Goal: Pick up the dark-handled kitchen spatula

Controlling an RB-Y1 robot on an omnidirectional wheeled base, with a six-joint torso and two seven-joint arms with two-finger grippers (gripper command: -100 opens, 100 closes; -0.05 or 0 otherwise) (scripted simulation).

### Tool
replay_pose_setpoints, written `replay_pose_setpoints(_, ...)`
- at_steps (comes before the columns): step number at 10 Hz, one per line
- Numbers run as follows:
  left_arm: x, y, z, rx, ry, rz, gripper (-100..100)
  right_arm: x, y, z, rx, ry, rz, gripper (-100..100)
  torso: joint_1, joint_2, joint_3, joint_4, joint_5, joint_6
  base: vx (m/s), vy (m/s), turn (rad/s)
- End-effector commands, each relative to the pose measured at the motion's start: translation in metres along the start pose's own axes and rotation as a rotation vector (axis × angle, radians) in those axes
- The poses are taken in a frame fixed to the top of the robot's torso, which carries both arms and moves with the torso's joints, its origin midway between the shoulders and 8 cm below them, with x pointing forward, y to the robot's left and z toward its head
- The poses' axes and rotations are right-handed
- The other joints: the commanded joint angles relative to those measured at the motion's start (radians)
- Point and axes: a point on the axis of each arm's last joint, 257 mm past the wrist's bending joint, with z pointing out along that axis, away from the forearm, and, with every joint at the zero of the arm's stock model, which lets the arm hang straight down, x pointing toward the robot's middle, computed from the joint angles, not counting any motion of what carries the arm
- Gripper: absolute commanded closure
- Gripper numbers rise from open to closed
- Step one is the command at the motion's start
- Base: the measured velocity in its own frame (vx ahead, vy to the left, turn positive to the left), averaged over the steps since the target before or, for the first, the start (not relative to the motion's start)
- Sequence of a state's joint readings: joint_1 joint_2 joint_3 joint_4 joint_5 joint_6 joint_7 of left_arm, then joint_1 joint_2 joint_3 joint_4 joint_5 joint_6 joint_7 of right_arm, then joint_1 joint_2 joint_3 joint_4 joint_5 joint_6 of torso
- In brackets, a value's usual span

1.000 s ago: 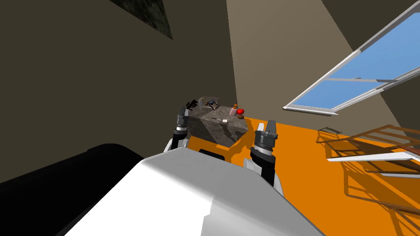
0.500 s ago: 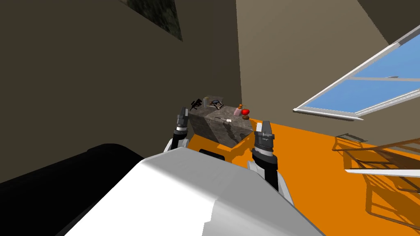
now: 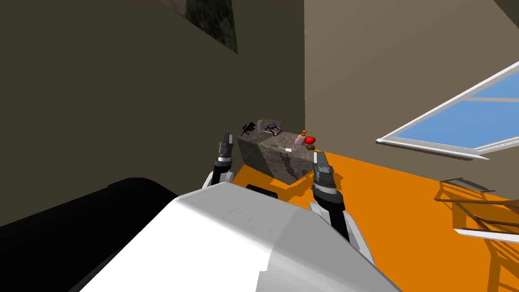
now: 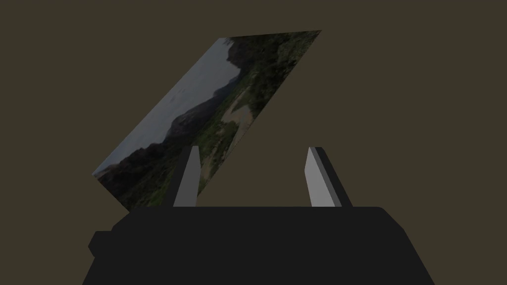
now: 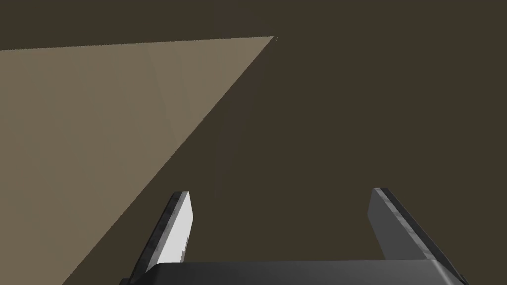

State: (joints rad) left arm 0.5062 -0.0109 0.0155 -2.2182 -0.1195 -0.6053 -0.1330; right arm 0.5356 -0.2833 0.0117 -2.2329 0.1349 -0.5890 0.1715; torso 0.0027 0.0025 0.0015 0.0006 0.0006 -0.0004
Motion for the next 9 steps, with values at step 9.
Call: replay_pose_setpoints(9,0.000,0.000,0.000,0.000,0.000,0.000,0,0.063,-0.024,-0.035,-0.061,0.330,-0.123,-100,0.000,-0.003,-0.001,-0.001,0.000,0.001,-0.010,0.064,0.195)
